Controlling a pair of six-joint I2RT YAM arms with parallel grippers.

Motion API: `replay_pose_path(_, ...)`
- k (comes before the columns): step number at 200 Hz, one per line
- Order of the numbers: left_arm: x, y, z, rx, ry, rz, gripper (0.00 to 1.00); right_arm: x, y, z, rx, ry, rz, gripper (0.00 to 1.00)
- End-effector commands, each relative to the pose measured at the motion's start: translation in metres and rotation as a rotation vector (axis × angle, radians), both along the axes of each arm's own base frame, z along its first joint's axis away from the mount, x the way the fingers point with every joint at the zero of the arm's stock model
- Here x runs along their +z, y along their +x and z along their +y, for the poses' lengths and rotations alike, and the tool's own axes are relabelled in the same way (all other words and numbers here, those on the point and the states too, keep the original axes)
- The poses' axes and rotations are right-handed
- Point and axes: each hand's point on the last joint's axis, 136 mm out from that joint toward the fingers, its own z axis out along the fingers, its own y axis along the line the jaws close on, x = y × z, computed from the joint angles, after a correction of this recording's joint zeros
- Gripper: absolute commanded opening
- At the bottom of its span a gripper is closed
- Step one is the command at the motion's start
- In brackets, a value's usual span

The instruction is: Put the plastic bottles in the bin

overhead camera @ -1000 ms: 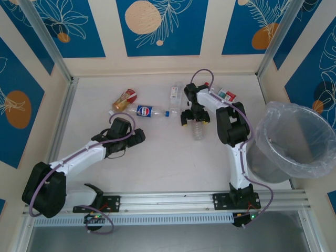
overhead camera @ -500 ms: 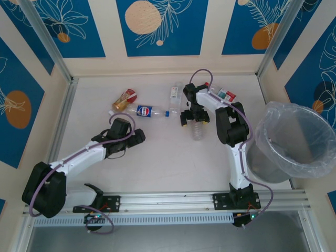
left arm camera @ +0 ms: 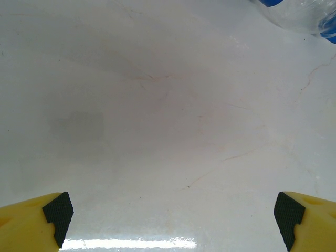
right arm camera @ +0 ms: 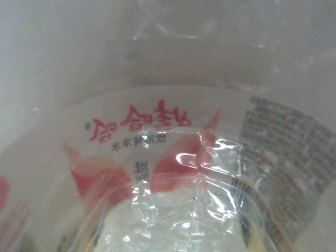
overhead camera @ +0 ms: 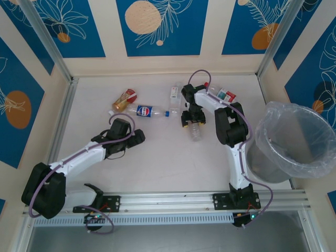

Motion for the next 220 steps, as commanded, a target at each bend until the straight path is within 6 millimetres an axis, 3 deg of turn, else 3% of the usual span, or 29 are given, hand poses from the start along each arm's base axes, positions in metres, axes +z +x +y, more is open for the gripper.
replay_pose_path(1, 0.0, -0.003, 0.006, 0.017, 0.007, 0.005, 1.0, -0.037, -0.077, 0.027, -0.016, 0.086, 0.322, 0.65)
replay_pose_path(140, 0.002, 0.002, 0.0, 0.018, -0.014, 0.011, 1.0, 0.038, -0.056, 0.033, -0.036, 0.213, 0.081, 0.55)
replay_pose_path(220, 0.0, 0.004, -0.004, 0.017, -0.026, 0.025, 1.0, 0.047, -0.058, 0.027, -0.043, 0.238, 0.044, 0.5)
